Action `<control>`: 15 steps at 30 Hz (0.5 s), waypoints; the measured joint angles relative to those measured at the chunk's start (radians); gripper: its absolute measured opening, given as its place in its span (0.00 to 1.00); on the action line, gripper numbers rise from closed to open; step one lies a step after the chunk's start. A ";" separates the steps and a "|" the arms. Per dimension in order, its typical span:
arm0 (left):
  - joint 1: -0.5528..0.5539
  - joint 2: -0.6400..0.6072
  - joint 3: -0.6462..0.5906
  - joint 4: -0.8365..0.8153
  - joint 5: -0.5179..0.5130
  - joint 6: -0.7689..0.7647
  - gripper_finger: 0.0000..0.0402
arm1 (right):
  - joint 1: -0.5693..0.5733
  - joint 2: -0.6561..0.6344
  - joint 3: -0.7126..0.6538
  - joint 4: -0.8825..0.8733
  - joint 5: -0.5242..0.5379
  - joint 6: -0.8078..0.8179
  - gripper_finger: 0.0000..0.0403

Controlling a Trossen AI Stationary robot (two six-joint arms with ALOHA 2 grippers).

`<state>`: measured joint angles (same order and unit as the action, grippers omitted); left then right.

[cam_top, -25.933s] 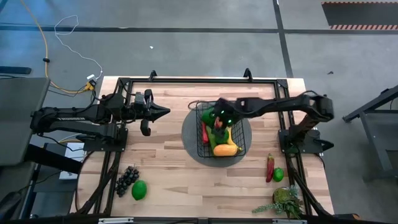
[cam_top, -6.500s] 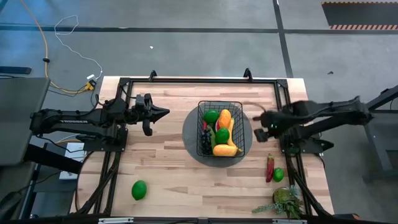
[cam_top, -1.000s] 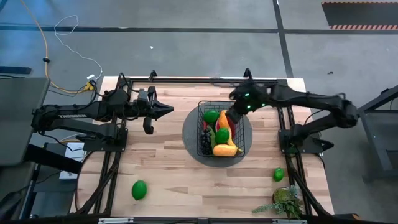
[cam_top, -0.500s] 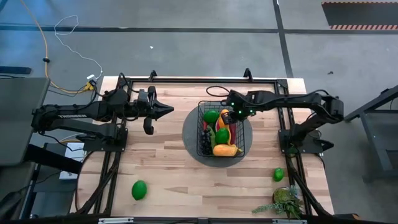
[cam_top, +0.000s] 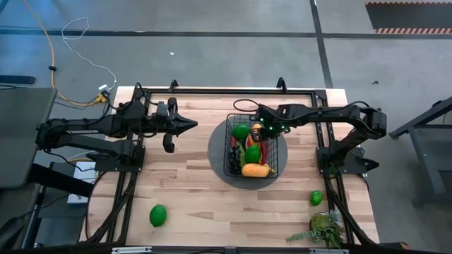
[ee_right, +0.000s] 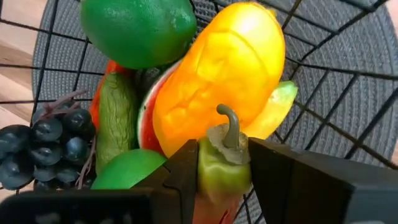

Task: Build produce basket
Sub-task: Put the red chili pepper into the black wire basket

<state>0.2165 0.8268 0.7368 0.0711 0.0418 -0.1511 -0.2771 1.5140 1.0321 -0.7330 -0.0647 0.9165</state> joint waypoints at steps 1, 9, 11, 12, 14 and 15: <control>0.000 0.000 0.000 0.000 0.000 0.000 0.00 | 0.000 0.000 0.000 0.004 0.003 0.000 0.26; 0.000 0.000 0.000 0.000 0.000 -0.002 0.00 | 0.000 0.000 0.000 0.005 0.030 0.003 0.33; 0.000 0.000 0.000 0.000 0.000 -0.002 0.00 | 0.000 0.000 0.000 0.006 0.029 0.003 0.38; 0.000 0.000 0.000 0.000 0.000 -0.002 0.00 | 0.000 -0.001 0.000 0.006 0.029 0.002 0.40; 0.000 0.000 0.000 0.000 0.000 -0.002 0.00 | 0.000 -0.001 0.000 0.003 0.029 0.003 0.46; 0.000 0.000 0.000 0.000 0.000 -0.002 0.00 | 0.000 -0.001 0.000 0.000 0.031 0.003 0.48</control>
<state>0.2165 0.8268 0.7368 0.0711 0.0418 -0.1528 -0.2771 1.5131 1.0321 -0.7331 -0.0337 0.9192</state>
